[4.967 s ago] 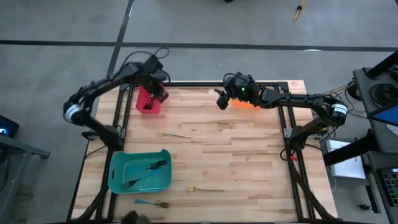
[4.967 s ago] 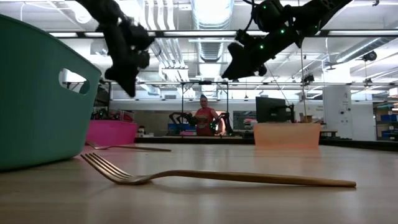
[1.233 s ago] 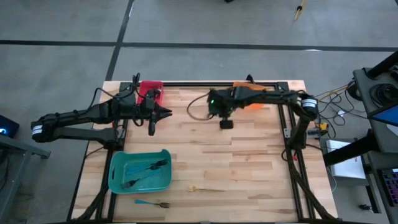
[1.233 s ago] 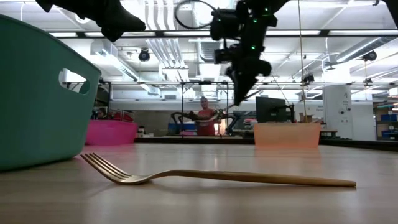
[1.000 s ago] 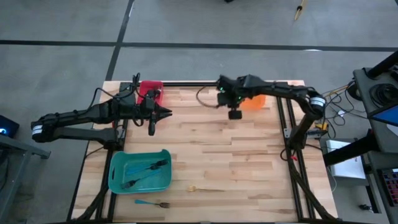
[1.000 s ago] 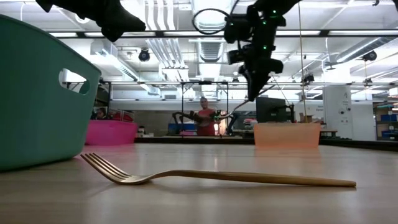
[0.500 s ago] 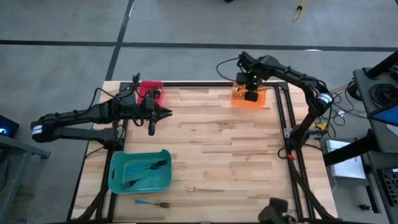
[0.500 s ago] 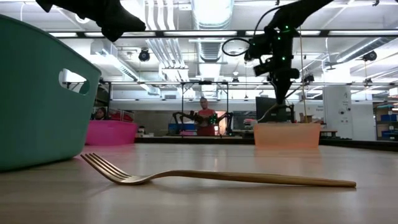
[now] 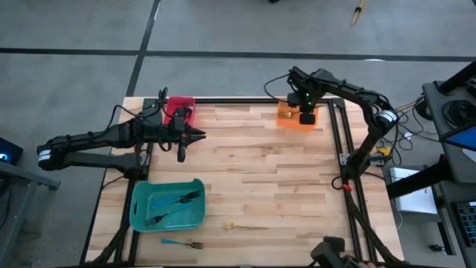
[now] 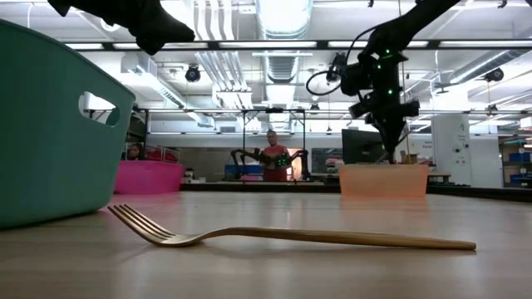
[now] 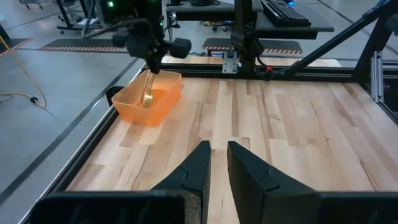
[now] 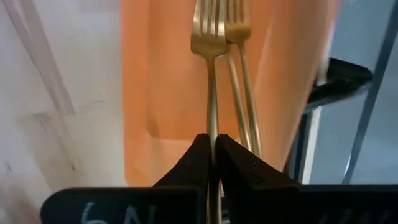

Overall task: Sort silverware by color (type)
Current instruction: Put the gold fork into the orange bin

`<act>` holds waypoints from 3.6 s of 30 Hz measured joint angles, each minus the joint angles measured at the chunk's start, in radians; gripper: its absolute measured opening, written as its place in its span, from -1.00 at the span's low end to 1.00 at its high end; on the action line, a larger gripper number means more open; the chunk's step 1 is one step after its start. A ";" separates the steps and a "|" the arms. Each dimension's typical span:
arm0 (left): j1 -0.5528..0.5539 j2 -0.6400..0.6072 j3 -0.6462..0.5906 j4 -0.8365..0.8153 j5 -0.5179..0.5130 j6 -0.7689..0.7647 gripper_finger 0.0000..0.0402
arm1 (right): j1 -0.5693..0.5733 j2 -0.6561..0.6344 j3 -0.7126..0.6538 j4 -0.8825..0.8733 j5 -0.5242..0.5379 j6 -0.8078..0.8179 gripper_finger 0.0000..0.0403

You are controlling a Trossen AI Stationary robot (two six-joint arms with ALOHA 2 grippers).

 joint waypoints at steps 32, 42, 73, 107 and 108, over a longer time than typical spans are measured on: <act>0.000 0.000 -0.001 0.002 0.000 -0.010 -0.82 | 0.002 -0.015 -0.047 0.064 0.054 0.240 -0.52; 0.000 0.000 -0.008 0.001 0.002 -0.179 -0.82 | 0.111 -0.095 -0.046 0.037 0.051 0.608 -0.74; -0.711 0.323 -0.009 0.394 -0.285 -0.466 -0.82 | 1.223 -0.239 -0.314 0.777 0.234 1.175 -0.91; -0.887 0.397 -0.009 0.371 -0.382 -0.417 -0.82 | 1.395 0.516 0.319 0.588 0.232 1.241 -0.29; -0.887 0.397 -0.009 0.371 -0.382 -0.417 -0.82 | 1.395 0.523 0.320 0.589 0.234 1.234 -0.29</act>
